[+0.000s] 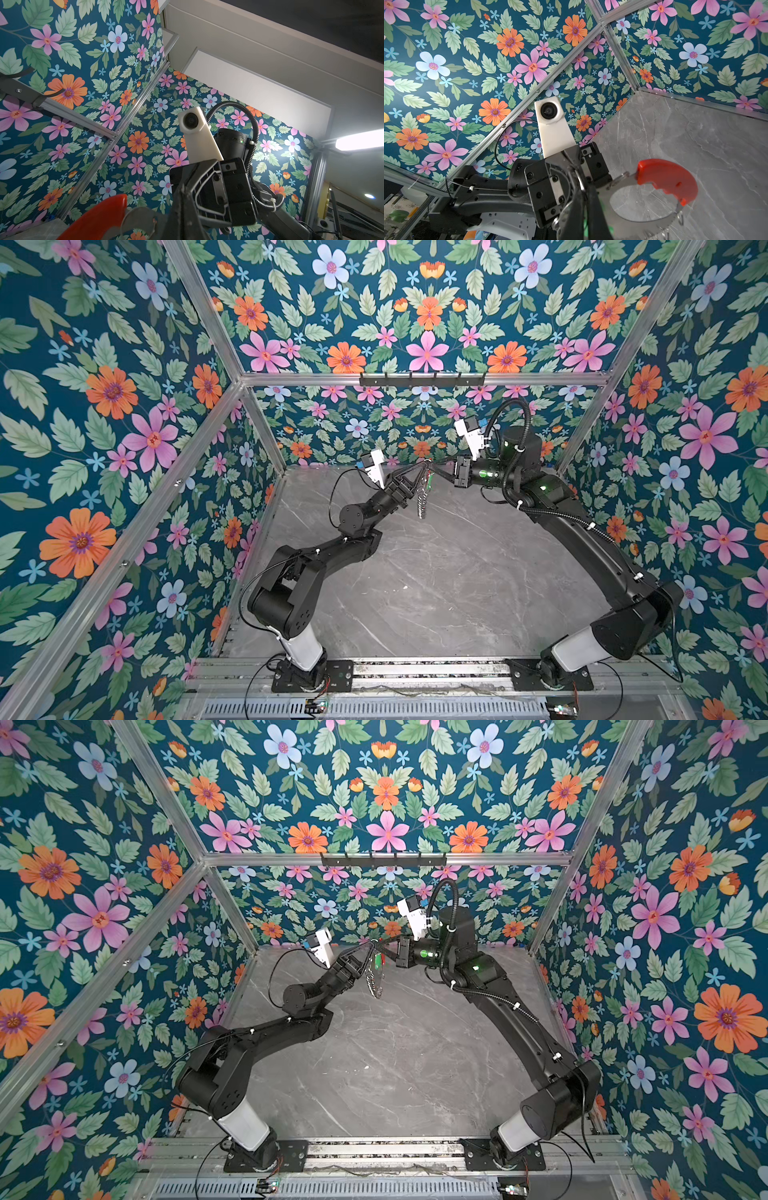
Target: Put the keys on the keyring
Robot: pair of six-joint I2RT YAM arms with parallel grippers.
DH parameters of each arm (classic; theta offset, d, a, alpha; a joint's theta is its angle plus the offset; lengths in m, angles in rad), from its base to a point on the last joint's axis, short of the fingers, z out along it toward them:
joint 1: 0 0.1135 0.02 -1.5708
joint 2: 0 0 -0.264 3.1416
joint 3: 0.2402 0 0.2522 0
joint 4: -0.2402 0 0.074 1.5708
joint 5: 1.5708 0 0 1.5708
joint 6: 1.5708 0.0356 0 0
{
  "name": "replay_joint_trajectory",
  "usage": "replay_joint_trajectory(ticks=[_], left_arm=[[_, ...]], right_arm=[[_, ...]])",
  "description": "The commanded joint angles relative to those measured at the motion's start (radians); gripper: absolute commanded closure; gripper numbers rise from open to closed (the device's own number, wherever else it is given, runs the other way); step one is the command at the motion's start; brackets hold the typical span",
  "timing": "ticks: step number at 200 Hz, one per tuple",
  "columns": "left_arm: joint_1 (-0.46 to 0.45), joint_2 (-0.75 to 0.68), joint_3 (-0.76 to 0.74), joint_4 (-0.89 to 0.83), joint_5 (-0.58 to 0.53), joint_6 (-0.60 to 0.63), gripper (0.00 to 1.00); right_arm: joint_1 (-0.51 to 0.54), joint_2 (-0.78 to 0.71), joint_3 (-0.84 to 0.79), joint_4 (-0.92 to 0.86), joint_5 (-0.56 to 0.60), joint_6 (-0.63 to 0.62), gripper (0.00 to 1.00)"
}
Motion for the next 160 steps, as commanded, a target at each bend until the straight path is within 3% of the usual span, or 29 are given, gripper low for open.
replay_joint_trajectory(ticks=[1, 36, 63, 95, 114, 140, 160], left_arm=[[0.000, 0.002, 0.001, 0.059, 0.013, 0.008, 1.00], [-0.001, -0.005, -0.020, 0.058, 0.021, 0.046, 1.00], [0.010, -0.027, -0.064, 0.058, 0.045, 0.137, 0.72], [0.075, -0.129, -0.142, -0.073, 0.239, 0.376, 0.70], [0.110, -0.223, -0.109, -0.454, 0.412, 0.632, 0.74], [0.111, -0.303, 0.086, -1.298, 0.480, 1.234, 0.78], [0.117, -0.283, 0.223, -1.626, 0.499, 1.447, 0.82]], right_arm=[[0.003, -0.004, 0.007, 0.027, -0.032, 0.006, 1.00], [0.003, -0.007, 0.018, -0.030, -0.012, -0.044, 1.00], [0.002, -0.008, 0.035, -0.111, 0.011, -0.120, 1.00], [0.010, 0.015, 0.096, -0.346, 0.074, -0.343, 1.00], [0.036, 0.027, 0.119, -0.473, 0.179, -0.496, 1.00], [0.068, 0.006, 0.071, -0.490, 0.265, -0.620, 1.00], [0.075, -0.025, 0.017, -0.445, 0.249, -0.645, 1.00]])
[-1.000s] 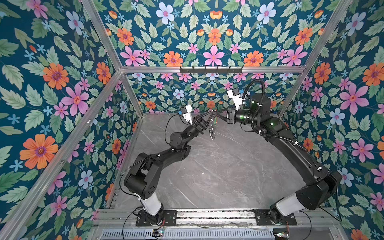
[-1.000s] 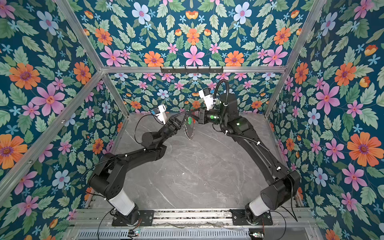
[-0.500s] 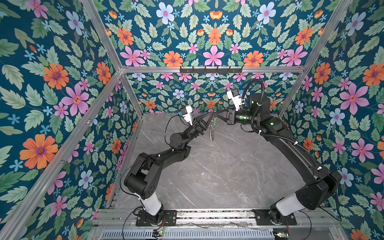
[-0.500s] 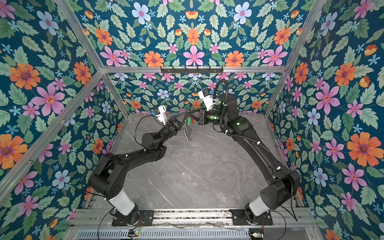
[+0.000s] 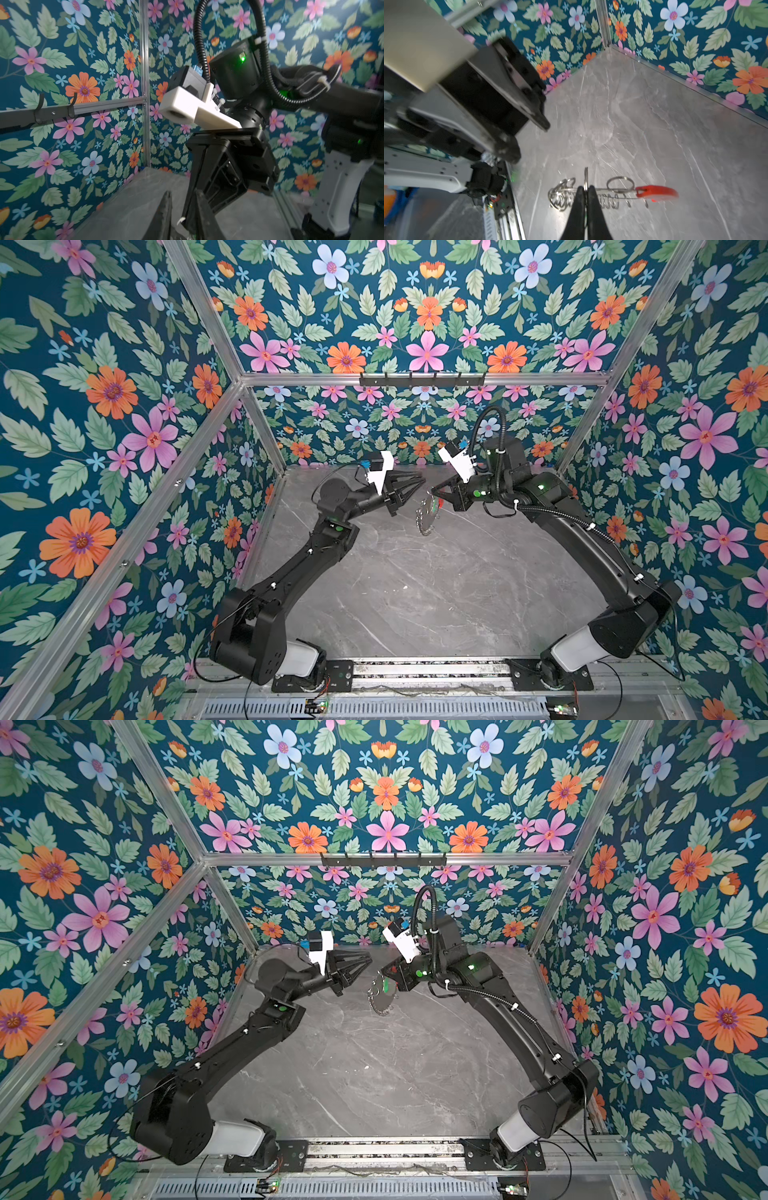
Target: Put the keys on the keyring
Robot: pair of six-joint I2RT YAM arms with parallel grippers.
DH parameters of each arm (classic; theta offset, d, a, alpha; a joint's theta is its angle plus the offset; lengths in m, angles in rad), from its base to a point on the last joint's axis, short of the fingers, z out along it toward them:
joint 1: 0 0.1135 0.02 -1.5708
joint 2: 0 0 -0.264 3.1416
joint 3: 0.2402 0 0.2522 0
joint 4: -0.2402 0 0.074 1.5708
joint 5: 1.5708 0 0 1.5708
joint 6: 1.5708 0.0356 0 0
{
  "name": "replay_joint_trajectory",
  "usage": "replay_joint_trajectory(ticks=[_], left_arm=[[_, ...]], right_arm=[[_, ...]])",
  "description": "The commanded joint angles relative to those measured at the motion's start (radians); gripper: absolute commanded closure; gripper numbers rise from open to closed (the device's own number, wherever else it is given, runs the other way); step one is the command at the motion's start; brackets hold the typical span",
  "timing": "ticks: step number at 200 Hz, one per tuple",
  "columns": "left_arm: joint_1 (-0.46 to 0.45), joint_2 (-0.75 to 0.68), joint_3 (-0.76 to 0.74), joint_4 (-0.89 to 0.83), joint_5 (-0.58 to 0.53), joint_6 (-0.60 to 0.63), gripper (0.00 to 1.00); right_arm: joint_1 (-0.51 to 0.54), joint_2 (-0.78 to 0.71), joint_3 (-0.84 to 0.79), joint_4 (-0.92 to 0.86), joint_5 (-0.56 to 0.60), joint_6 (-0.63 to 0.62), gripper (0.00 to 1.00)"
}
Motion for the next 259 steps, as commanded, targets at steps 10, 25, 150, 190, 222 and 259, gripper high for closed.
replay_joint_trajectory(ticks=[10, 25, 150, 190, 222, 259], left_arm=[[0.010, 0.027, 0.149, -0.716, 0.110, 0.513, 0.83], [0.015, 0.049, 0.189, -0.742, 0.150, 0.519, 0.83], [0.017, 0.122, 0.274, -0.678, 0.287, 0.426, 0.77], [0.017, 0.140, 0.291, -0.670, 0.296, 0.408, 0.85], [0.017, 0.149, 0.302, -0.670, 0.310, 0.402, 0.97], [0.017, 0.143, 0.282, -0.641, 0.344, 0.394, 1.00]], right_arm=[[0.011, -0.047, -0.059, 0.034, 0.022, -0.130, 1.00], [0.014, -0.059, -0.073, 0.044, 0.011, -0.131, 1.00], [0.044, -0.053, -0.032, 0.017, 0.027, -0.150, 1.00], [0.053, -0.048, -0.011, 0.000, 0.035, -0.157, 1.00], [0.057, -0.041, 0.007, -0.014, 0.035, -0.162, 1.00], [0.057, -0.035, 0.015, 0.004, 0.067, -0.121, 1.00]])
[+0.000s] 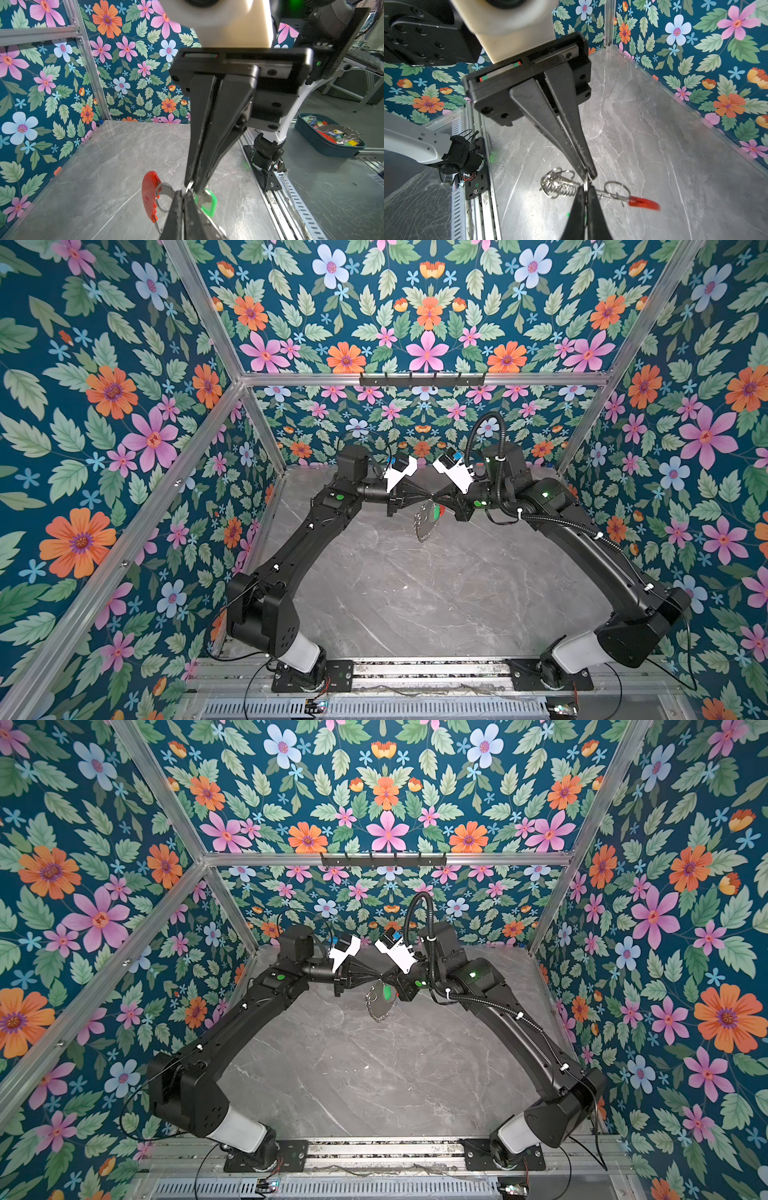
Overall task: Put the keys on the keyring
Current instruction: 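Grasp the ring holder's ring with the right gripper beside the left gripper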
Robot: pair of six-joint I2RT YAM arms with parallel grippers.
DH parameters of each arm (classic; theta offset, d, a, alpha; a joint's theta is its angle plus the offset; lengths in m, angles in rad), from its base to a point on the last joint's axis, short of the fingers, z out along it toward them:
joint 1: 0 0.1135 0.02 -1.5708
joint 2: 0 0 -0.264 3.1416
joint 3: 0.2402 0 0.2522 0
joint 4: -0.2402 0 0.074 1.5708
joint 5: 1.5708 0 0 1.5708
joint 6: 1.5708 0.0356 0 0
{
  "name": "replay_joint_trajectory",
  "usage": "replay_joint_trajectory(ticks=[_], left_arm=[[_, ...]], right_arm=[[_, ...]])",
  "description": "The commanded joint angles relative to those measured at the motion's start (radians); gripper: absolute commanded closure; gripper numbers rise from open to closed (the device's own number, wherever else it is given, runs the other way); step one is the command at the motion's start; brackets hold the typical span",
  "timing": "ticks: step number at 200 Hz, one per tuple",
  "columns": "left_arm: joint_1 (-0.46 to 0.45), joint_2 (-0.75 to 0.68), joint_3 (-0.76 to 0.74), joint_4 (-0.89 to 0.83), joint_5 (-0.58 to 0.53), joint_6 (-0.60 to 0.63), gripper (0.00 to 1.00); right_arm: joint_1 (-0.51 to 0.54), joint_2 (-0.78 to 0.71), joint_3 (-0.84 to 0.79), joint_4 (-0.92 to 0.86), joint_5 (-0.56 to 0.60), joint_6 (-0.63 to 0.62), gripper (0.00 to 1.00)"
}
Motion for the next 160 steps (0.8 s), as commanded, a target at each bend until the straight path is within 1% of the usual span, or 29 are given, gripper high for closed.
replay_joint_trajectory(ticks=[1, 7, 11, 27, 28, 38, 44, 55, 62, 71, 92, 106, 136, 160], left_arm=[[0.001, -0.007, -0.015, 0.054, 0.031, -0.004, 1.00], [0.001, -0.015, -0.037, 0.097, 0.027, -0.037, 1.00], [0.001, -0.022, -0.057, 0.158, 0.019, -0.077, 1.00], [0.003, -0.050, -0.164, 0.462, -0.038, -0.284, 1.00], [0.003, -0.050, -0.171, 0.481, -0.040, -0.298, 1.00], [0.004, -0.059, -0.225, 0.641, -0.069, -0.398, 1.00], [0.004, -0.061, -0.244, 0.708, -0.089, -0.449, 1.00], [0.006, -0.057, -0.263, 0.785, -0.114, -0.510, 1.00], [0.006, -0.054, -0.266, 0.813, -0.120, -0.540, 1.00], [0.006, -0.049, -0.272, 0.854, -0.124, -0.581, 1.00], [0.006, -0.041, -0.280, 0.934, -0.118, -0.657, 1.00], [0.006, -0.041, -0.279, 0.947, -0.114, -0.670, 1.00], [0.006, -0.044, -0.277, 0.963, -0.109, -0.684, 1.00], [0.006, -0.047, -0.274, 0.969, -0.112, -0.695, 1.00]], right_arm=[[0.003, 0.000, 0.006, 0.034, 0.002, 0.029, 1.00], [0.003, -0.002, 0.005, 0.044, 0.014, 0.050, 1.00], [0.003, -0.003, 0.004, 0.053, 0.022, 0.068, 1.00], [-0.001, -0.014, -0.018, 0.092, 0.033, 0.129, 1.00], [-0.001, -0.014, -0.018, 0.096, 0.032, 0.133, 0.99], [-0.010, -0.023, -0.032, 0.120, 0.002, 0.173, 0.81], [-0.018, -0.025, -0.038, 0.132, -0.025, 0.195, 0.75], [-0.037, -0.033, -0.051, 0.156, -0.078, 0.242, 0.68], [-0.050, -0.039, -0.061, 0.174, -0.111, 0.271, 0.64], [-0.072, -0.048, -0.079, 0.204, -0.154, 0.307, 0.61], [-0.116, -0.067, -0.126, 0.287, -0.271, 0.387, 0.60], [-0.138, -0.072, -0.149, 0.338, -0.337, 0.431, 0.59], [-0.142, -0.065, -0.151, 0.368, -0.383, 0.449, 0.59], [-0.142, -0.059, -0.149, 0.387, -0.401, 0.459, 0.65]])
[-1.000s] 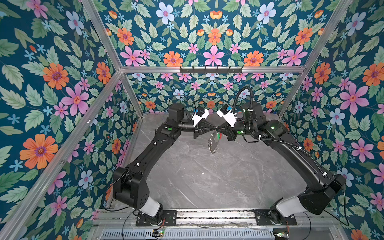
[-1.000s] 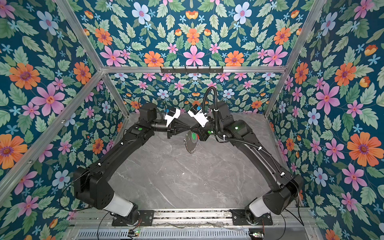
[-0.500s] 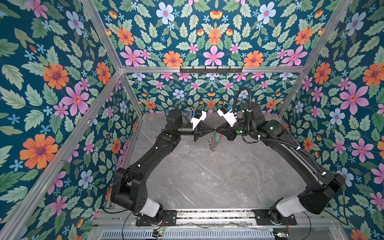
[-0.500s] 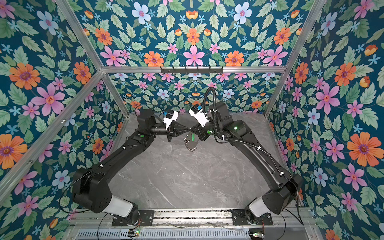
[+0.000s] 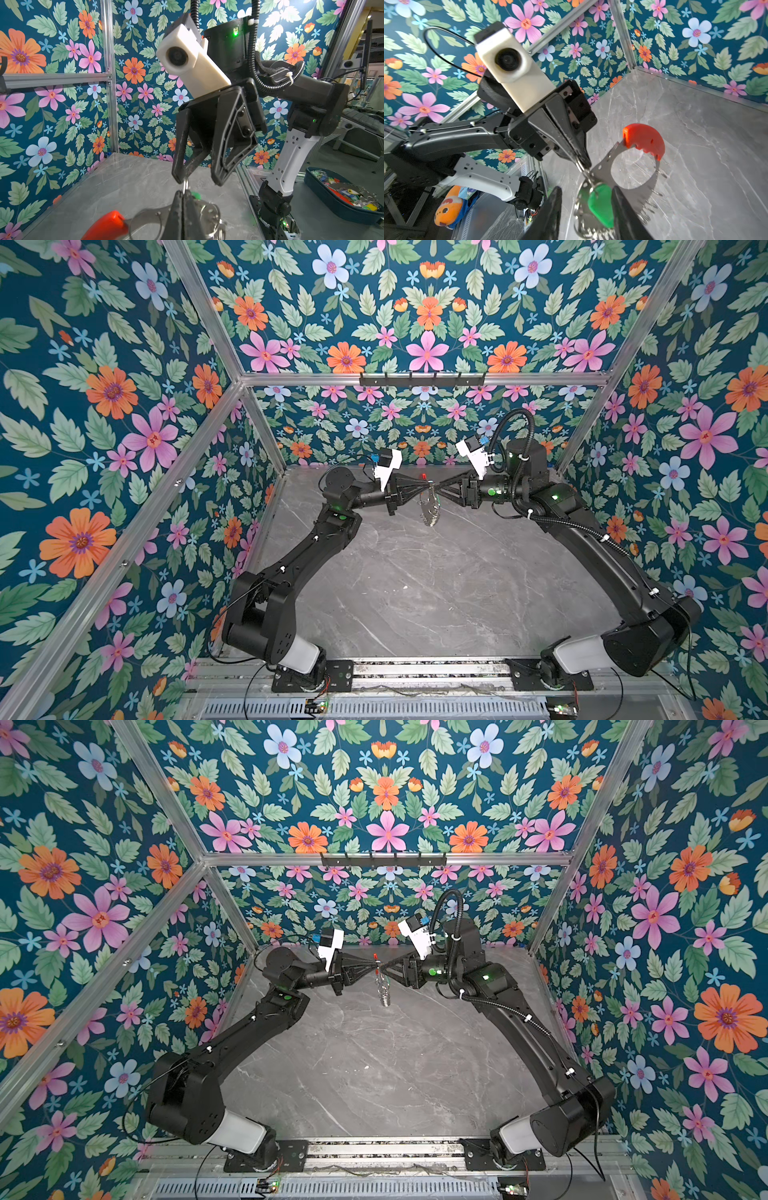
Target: Put the keys on the keyring
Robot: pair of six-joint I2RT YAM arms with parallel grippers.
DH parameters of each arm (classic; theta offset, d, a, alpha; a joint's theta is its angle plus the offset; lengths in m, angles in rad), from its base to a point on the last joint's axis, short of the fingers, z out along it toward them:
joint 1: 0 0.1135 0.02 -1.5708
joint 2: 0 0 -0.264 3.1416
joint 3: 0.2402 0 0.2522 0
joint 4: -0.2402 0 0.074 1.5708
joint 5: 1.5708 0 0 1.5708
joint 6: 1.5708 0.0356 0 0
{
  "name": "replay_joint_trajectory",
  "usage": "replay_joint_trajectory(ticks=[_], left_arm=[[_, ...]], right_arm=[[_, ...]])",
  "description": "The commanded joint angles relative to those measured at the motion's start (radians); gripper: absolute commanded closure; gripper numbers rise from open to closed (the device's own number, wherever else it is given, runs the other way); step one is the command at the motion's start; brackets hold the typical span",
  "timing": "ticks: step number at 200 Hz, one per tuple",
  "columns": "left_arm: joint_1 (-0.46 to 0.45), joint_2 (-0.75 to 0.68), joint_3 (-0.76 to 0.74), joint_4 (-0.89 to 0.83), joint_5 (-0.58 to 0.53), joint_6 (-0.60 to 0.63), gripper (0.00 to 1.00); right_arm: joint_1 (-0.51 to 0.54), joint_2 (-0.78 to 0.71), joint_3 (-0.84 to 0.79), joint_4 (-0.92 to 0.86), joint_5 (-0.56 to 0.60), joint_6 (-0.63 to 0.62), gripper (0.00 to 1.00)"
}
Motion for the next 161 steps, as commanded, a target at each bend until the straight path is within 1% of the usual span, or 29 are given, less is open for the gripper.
replay_joint_trajectory(ticks=[1, 32, 52, 64, 83, 113, 161], left_arm=[[0.001, -0.006, 0.008, 0.076, -0.002, -0.038, 1.00], [0.001, -0.010, 0.007, 0.089, -0.007, -0.052, 1.00], [0.000, -0.007, 0.009, 0.103, -0.010, -0.062, 1.00], [0.001, -0.007, 0.008, 0.107, -0.009, -0.068, 1.00], [0.003, -0.008, 0.010, 0.113, -0.011, -0.072, 1.00], [0.004, -0.009, 0.007, 0.150, -0.016, -0.098, 1.00], [0.004, -0.005, -0.009, 0.285, -0.046, -0.172, 1.00]], right_arm=[[0.000, 0.005, 0.003, 0.068, -0.062, 0.031, 0.66], [-0.001, 0.008, 0.008, 0.078, -0.069, 0.036, 0.85], [-0.001, 0.006, 0.006, 0.080, -0.071, 0.036, 0.94], [-0.001, 0.003, 0.006, 0.080, -0.069, 0.034, 0.97], [-0.001, -0.001, 0.001, 0.076, -0.063, 0.028, 1.00], [-0.002, -0.003, -0.010, 0.074, -0.052, 0.024, 1.00], [-0.003, 0.007, -0.023, 0.080, -0.057, 0.038, 1.00]])
